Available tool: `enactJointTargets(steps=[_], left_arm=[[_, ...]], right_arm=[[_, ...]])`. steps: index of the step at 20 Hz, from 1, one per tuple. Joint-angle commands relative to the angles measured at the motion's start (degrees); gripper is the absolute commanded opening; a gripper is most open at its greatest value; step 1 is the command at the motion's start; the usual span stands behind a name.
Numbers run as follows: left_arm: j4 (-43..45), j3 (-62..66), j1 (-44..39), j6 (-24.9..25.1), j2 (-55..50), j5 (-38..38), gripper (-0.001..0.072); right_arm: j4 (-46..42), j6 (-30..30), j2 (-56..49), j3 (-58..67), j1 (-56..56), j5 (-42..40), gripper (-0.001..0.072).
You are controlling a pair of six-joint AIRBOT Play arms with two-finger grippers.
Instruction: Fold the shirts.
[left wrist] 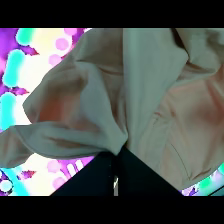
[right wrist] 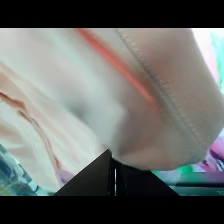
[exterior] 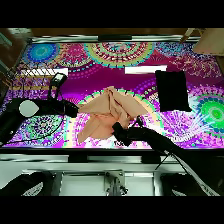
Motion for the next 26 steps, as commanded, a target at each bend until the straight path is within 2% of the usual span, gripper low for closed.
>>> enactJointTargets(steps=[1, 3, 5, 6, 8, 10, 14, 16, 21, 23, 26], left_arm=[[2.4, 1.4, 0.1, 0.0, 0.7, 0.0, 0.0036], [7.4, 6.2, 0.9, -0.4, 2.7, 0.0, 0.0035], [9.2, 14.8, 3.5, -4.8, 5.5, 0.0, 0.0036], [9.2, 19.5, 4.8, -6.9, 7.1, 0.0, 0.0036], [9.2, 30.0, 6.6, -9.1, 10.7, 0.2, 0.0036], [9.2, 39.8, 6.7, -9.1, 14.4, 1.5, 0.0036], [9.2, 50.8, 6.7, -10.5, 20.5, 2.1, 0.0035], [9.2, 50.9, 6.7, -13.1, 23.0, 0.3, 0.0035], [9.5, 48.8, 6.7, -13.1, 22.3, -15.4, 0.0036], [11.1, 44.4, 6.7, -13.1, 21.2, -18.3, 0.0036], [17.2, 34.0, 6.7, -13.1, 18.6, -18.4, 0.0036]], right_arm=[[-0.6, -7.9, 4.3, 0.8, -0.2, 2.6, 0.0066], [-4.7, -19.8, 12.2, 4.4, -2.2, 1.7, 0.0066], [-8.7, -33.8, 22.6, 10.5, -5.5, 0.6, 0.0066], [-11.4, -36.7, 27.6, 14.0, -7.5, 0.7, 0.0067], [-15.5, -36.3, 36.8, 22.0, -13.3, 1.2, 0.0066], [-15.6, -36.3, 43.1, 28.8, -18.8, 1.2, 0.0067], [-15.6, -36.3, 50.4, 34.9, -25.2, 0.6, 0.0067], [-15.8, -35.7, 51.6, 35.0, -26.0, -2.1, 0.0067], [-23.1, -30.8, 48.4, 35.0, -26.0, -12.5, 0.0067], [-28.2, -27.6, 44.9, 35.0, -26.0, -18.0, 0.0067], [-35.4, -22.4, 36.2, 34.9, -26.0, -27.8, 0.0067]])
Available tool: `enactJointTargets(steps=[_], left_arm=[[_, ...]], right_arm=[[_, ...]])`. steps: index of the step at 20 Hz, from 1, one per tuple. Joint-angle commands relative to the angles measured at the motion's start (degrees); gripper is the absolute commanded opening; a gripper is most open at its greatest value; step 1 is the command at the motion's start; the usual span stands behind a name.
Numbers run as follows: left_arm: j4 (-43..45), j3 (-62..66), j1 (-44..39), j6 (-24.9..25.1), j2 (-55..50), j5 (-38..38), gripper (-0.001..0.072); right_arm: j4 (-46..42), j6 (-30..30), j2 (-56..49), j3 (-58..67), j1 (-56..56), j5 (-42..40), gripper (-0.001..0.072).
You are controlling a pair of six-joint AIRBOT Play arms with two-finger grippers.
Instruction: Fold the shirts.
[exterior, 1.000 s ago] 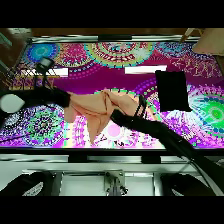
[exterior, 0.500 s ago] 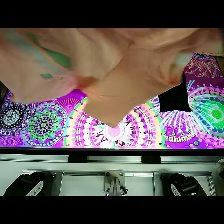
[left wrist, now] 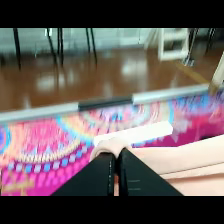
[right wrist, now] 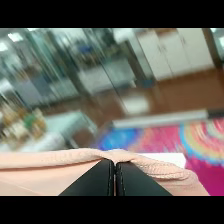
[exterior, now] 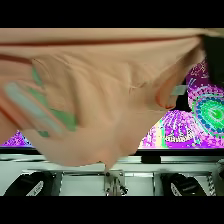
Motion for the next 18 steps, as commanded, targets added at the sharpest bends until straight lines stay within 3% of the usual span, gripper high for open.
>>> enactJointTargets(steps=[1, 4, 7, 10, 12, 15, 16, 17, 18], left_arm=[[6.6, -11.2, 0.0, -0.2, -3.6, -3.0, 0.0036], [6.9, -21.3, 0.0, -0.3, -11.4, 1.0, 0.0036], [0.0, -24.7, 0.0, -2.2, -22.2, 8.9, 0.0036], [-7.3, -24.6, 0.0, -2.8, -31.0, 16.5, 0.0037], [-10.2, -24.6, 0.0, -2.8, -35.3, 17.8, 0.0037], [-12.0, -24.6, 0.1, -3.2, -39.2, 13.1, 0.0051], [-11.9, -24.6, 0.5, -3.2, -39.2, 10.5, 0.0186], [-11.5, -24.1, 1.4, -3.2, -39.0, 6.4, 0.0444], [-10.8, -22.7, 3.0, -3.2, -38.9, 0.4, 0.0688]], right_arm=[[-10.4, 7.1, -10.0, 0.1, -0.1, -13.0, 0.0067], [-15.6, 10.4, -23.7, 0.1, -0.1, -13.2, 0.0067], [-14.7, 15.5, -36.2, 0.1, -0.2, -0.9, 0.0068], [-8.5, 20.0, -44.2, 0.1, -0.2, 9.3, 0.0067], [-5.9, 20.0, -47.9, 0.1, -0.2, 8.6, 0.0067], [-5.2, 19.8, -50.4, 0.1, -0.2, 5.1, 0.0089], [-5.2, 19.2, -49.9, 0.2, -0.5, 5.1, 0.0239], [-5.0, 17.4, -48.7, 0.3, -1.2, 4.7, 0.0481], [-5.0, 13.5, -46.6, 0.3, -2.5, 3.3, 0.0522]])
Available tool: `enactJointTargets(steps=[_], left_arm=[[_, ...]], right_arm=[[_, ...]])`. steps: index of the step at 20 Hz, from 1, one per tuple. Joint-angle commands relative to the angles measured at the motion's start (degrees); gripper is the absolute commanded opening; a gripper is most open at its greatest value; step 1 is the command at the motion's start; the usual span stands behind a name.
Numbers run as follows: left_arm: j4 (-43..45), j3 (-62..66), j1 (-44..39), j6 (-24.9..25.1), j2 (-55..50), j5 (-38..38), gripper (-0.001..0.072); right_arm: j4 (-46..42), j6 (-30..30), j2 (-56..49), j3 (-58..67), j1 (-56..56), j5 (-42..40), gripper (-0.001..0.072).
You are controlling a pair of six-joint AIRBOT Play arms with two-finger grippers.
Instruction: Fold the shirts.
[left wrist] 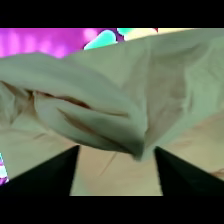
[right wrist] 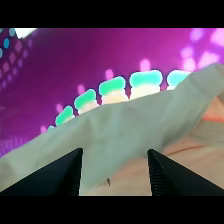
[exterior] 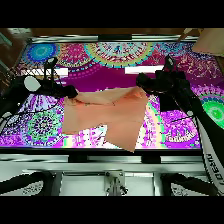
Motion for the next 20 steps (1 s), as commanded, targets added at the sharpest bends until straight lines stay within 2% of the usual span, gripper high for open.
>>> enactJointTargets(steps=[1, 3, 4, 6, 8, 10, 14, 15, 20], left_arm=[[0.7, 3.0, 3.9, 0.0, -1.6, -16.6, 0.072], [5.4, 5.6, 8.7, 2.1, -1.3, -29.6, 0.072], [7.2, 5.3, 11.4, 3.7, -0.5, -33.2, 0.072], [6.9, 2.1, 16.9, 4.1, 1.5, -34.8, 0.0712], [1.5, -4.3, 21.4, 6.4, 2.8, -34.8, 0.0709], [-4.0, -12.2, 24.8, 9.1, 2.7, -32.5, 0.071], [-7.2, -20.1, 25.8, 10.2, 2.5, -20.3, 0.0709], [-9.0, -20.7, 25.2, 11.3, 2.1, -18.5, 0.0709], [-11.5, -21.0, 21.2, 11.7, -2.5, -15.1, 0.0692]], right_arm=[[0.7, -8.1, 3.4, 0.1, -3.4, -4.3, 0.0522], [-2.2, -14.0, 8.3, 0.1, -9.1, -14.5, 0.0521], [-4.3, -16.5, 9.9, 0.1, -12.1, -20.8, 0.052], [-5.2, -23.1, 10.8, -0.5, -18.4, -34.6, 0.052], [-2.6, -29.0, 10.8, -3.2, -22.8, -41.7, 0.052], [-0.6, -30.3, 10.8, -7.7, -25.0, -42.4, 0.052], [4.2, -30.7, 10.8, -15.8, -24.2, -36.8, 0.0524], [5.3, -30.6, 10.8, -17.2, -23.9, -35.2, 0.0575], [8.7, -29.9, 6.6, -19.1, -23.9, -33.6, 0.0584]])
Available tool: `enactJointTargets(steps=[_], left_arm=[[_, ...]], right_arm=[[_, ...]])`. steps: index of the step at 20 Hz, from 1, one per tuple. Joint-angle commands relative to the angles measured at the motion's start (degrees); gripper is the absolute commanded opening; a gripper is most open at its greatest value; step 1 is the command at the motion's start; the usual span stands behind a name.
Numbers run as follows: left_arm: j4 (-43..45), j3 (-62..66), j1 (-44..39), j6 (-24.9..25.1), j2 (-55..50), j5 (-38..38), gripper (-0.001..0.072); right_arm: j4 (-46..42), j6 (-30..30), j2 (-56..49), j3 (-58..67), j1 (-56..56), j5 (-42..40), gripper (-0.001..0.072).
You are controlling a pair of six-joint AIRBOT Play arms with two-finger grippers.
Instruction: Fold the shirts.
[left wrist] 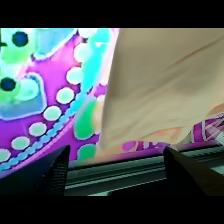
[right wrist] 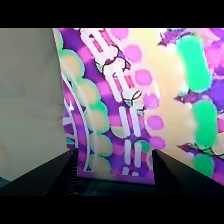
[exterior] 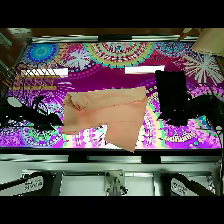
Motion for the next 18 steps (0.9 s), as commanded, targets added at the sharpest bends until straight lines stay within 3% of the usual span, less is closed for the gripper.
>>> enactJointTargets(steps=[1, 7, 8, 9, 10, 12, 18], left_arm=[[-2.0, -0.9, -2.3, 0.8, -3.3, 3.0, 0.0634], [-2.2, -0.9, -5.7, 0.8, -4.9, 4.6, 0.0592], [-2.3, -0.9, -6.2, 0.8, -4.9, 4.9, 0.0516], [-2.3, -0.9, -6.4, 0.8, -4.9, 5.0, 0.0268], [-2.4, -0.9, -6.4, 0.8, -4.9, 4.9, 0.0068], [-2.4, -0.9, -6.4, 0.8, -4.7, 4.8, 0.0036], [-2.4, 0.3, -6.4, 0.8, -3.0, 4.1, 0.0036]], right_arm=[[5.3, -1.1, -3.4, -1.4, 0.0, 0.8, 0.0584], [12.3, -3.4, -8.7, -1.4, 0.0, 1.3, 0.0584], [12.3, -3.0, -9.6, -1.4, 0.1, 1.4, 0.0584], [12.3, -2.7, -10.4, -1.4, 0.5, 1.6, 0.0584], [12.4, -2.6, -11.2, -1.4, 1.8, 2.1, 0.0584], [12.3, -2.8, -12.4, -1.4, 5.4, 4.1, 0.0626], [13.9, -0.5, -15.0, -1.4, 13.6, 16.0, 0.0625]])
